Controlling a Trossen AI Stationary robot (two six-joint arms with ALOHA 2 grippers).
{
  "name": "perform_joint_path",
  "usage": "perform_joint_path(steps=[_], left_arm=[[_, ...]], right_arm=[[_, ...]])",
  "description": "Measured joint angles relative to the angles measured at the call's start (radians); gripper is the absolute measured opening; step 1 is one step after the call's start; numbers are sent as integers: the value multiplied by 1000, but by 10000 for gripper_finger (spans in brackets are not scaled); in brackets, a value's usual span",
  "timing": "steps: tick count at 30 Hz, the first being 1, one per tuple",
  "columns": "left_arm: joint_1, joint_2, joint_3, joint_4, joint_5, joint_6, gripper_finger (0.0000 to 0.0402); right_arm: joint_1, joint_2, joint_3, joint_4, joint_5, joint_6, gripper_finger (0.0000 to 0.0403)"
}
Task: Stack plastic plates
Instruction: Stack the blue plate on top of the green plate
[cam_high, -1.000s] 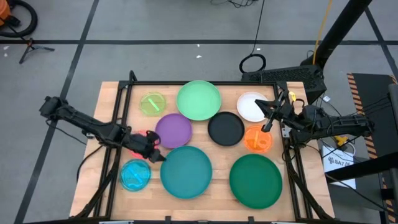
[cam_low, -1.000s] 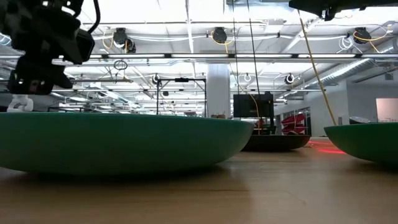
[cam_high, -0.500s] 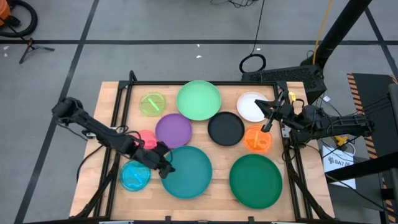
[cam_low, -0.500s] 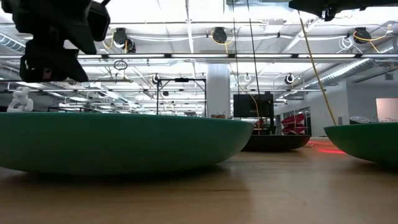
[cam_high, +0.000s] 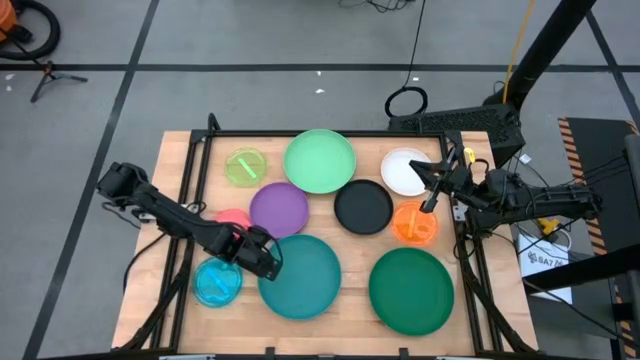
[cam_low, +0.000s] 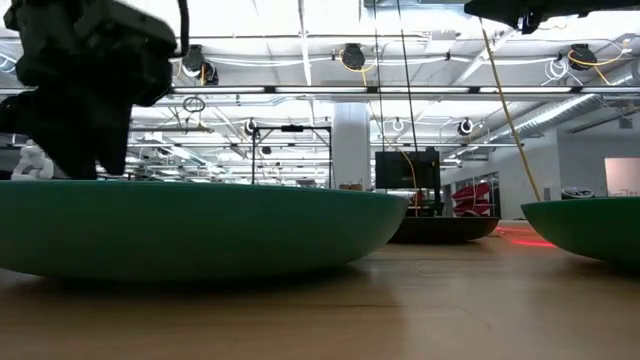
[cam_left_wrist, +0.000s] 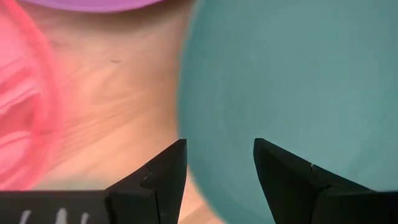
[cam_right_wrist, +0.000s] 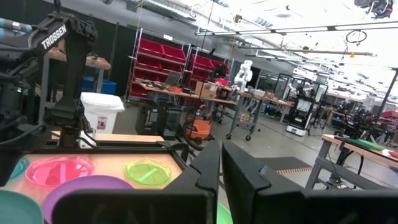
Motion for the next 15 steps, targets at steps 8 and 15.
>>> perform_joint_path(steps=[8,15], left_arm=[[1,9,-1,-88,-55,8,191],[2,72,-2,-72,-76,51,191]], right_arm=[[0,0,0,0,0,-7,13],[0,0,0,0,0,-7,13]])
